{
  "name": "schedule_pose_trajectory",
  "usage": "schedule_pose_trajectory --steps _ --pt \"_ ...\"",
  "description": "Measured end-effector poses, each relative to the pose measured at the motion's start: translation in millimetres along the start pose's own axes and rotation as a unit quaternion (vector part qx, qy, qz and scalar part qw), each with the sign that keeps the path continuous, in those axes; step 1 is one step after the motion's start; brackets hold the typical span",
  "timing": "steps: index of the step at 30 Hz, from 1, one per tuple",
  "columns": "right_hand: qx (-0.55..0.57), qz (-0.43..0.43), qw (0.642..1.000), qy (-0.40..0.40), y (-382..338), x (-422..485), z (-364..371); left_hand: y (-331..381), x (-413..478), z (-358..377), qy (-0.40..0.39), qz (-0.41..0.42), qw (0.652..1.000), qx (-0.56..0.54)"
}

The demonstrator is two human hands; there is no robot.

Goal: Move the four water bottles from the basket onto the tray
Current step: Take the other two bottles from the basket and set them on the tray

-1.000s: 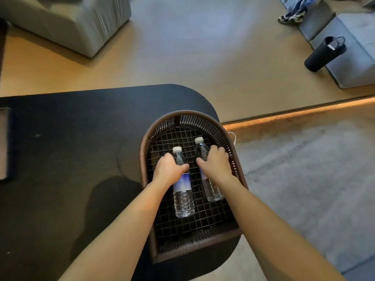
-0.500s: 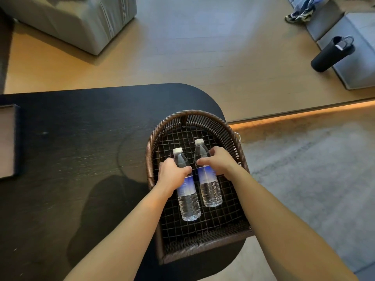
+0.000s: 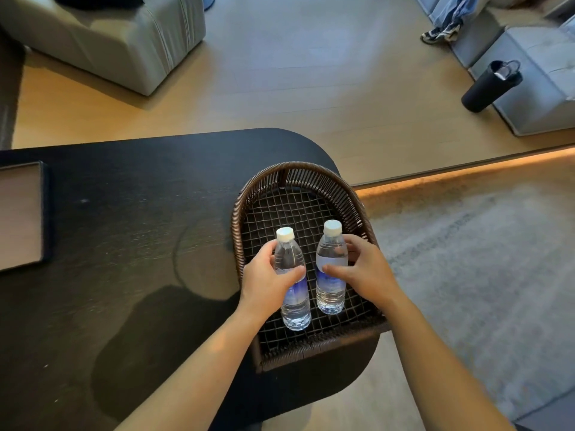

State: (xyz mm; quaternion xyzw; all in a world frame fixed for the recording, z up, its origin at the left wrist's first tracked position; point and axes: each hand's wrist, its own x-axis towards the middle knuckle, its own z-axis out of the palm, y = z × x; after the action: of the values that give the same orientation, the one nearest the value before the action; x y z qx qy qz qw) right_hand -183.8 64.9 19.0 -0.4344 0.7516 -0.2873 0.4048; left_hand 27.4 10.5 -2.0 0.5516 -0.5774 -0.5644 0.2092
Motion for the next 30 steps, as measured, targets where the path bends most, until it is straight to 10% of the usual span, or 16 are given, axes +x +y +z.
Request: schedule_pose_trajectory --steps 17,30 --pt "-0.015 -0.174 0.959 0.222 -32.9 -153.9 47.3 22.1 -145.8 -39.3 0.118 0.195 0.973 0.019" --pt "0.028 -0.258 0.958 0.125 -120.7 -193.4 153.9 -22.5 -222.9 -175.7 0.235 0.153 0.960 0.025"
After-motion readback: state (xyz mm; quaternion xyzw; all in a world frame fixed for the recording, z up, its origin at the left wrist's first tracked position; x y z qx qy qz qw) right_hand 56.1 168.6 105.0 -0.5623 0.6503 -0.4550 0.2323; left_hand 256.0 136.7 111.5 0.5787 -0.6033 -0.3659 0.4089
